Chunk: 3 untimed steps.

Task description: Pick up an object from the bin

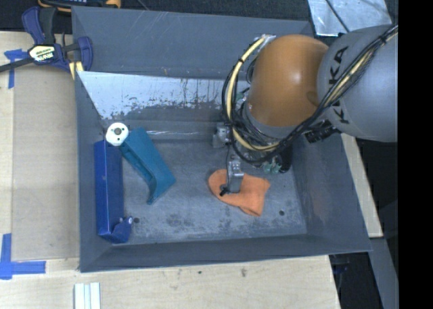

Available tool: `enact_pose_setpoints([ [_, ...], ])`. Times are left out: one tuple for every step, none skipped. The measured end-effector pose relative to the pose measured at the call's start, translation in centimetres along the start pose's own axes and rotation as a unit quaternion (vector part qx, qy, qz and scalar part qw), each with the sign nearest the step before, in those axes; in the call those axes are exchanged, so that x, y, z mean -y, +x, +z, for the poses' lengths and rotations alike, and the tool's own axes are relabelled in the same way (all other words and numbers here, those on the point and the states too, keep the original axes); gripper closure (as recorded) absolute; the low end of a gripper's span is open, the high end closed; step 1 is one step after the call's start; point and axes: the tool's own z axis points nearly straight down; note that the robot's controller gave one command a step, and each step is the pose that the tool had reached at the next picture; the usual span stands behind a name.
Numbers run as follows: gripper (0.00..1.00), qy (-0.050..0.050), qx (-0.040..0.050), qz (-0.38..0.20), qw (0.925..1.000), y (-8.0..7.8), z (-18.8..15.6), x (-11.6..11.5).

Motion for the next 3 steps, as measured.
enact_pose_setpoints([
  [0.0,-0.001,0.0033,-0.036,0.9993,-0.4,2.8,3.2],
  [0.0,0.001,0.0021,0.086,0.9963,1.2,7.2,3.6],
  [1.0,0.0,0.003,-0.182,0.9833,0.2,9.5,8.8],
])
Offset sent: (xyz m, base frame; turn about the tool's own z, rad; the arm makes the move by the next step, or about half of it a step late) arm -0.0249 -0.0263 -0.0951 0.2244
